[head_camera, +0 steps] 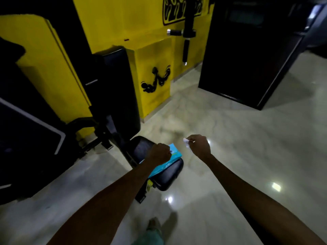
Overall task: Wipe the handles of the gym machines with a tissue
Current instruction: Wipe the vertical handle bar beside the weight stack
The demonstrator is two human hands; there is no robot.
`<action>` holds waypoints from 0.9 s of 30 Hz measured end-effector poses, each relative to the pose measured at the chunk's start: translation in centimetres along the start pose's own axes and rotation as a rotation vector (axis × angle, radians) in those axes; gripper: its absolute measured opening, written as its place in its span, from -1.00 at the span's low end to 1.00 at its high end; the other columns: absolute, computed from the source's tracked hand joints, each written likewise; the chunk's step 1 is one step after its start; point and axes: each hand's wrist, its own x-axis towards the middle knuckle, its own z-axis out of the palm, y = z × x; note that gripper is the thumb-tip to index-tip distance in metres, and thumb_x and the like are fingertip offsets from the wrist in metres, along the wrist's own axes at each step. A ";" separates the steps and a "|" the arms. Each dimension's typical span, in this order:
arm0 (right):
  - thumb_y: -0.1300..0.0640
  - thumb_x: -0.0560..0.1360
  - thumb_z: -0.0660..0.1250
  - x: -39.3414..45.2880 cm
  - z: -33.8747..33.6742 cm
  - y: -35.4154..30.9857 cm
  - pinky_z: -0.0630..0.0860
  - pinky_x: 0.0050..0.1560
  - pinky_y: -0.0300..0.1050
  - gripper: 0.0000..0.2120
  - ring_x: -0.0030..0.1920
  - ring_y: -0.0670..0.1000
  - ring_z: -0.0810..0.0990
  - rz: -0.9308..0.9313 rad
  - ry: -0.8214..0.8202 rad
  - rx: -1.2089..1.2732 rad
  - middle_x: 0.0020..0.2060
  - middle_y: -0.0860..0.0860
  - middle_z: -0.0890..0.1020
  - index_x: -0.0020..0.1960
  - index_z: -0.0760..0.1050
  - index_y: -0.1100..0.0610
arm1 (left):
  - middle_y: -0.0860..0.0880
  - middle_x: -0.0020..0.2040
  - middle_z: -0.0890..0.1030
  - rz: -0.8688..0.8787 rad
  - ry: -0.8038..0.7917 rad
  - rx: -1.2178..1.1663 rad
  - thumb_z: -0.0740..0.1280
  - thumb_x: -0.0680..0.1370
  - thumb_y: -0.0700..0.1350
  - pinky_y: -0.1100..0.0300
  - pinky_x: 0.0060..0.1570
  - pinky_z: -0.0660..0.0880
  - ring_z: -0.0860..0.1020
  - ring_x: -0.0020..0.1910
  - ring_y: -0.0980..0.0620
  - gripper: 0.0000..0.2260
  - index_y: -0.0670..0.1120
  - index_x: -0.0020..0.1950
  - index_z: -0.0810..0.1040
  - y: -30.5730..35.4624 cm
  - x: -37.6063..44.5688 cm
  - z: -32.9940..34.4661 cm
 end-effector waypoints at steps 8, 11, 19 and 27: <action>0.28 0.36 0.37 6.3 -3.8 1.6 0.56 -0.17 -0.09 -0.87 -0.18 0.05 0.66 0.028 0.005 0.019 -0.22 0.11 0.70 -0.16 0.68 0.16 | -0.13 0.14 0.57 0.102 0.008 -0.077 -0.03 0.38 0.07 0.15 0.09 0.34 0.48 0.19 -0.13 -0.47 -0.14 0.10 0.56 1.1 9.3 -1.9; 0.27 0.35 0.37 9.6 -4.3 1.9 0.54 -0.20 -0.10 -0.87 -0.18 0.07 0.67 0.035 -0.005 0.002 -0.24 0.10 0.70 -0.18 0.68 0.14 | -0.13 0.16 0.57 0.077 -0.007 -0.105 0.10 0.51 0.06 0.16 0.12 0.36 0.48 0.21 -0.12 -0.61 -0.14 0.12 0.56 0.7 13.2 -2.6; 0.22 0.40 0.38 18.3 -4.5 1.4 0.42 -0.27 -0.22 -0.91 -0.15 0.06 0.65 0.040 -0.036 -0.036 -0.19 0.08 0.70 -0.15 0.67 0.13 | -0.12 0.19 0.55 0.000 0.006 -0.169 0.21 0.57 -0.03 0.13 0.18 0.35 0.48 0.22 -0.10 -0.72 -0.15 0.17 0.53 -0.5 22.5 -5.0; 0.26 0.42 0.33 27.6 -5.0 1.7 0.57 -0.14 -0.06 -0.87 -0.10 0.07 0.66 -0.066 -0.115 -0.072 -0.17 0.09 0.71 -0.16 0.66 0.18 | -0.12 0.16 0.58 -0.115 0.029 -0.192 0.20 0.57 -0.03 0.11 0.10 0.43 0.53 0.16 -0.09 -0.72 -0.17 0.15 0.55 -0.6 31.1 -6.4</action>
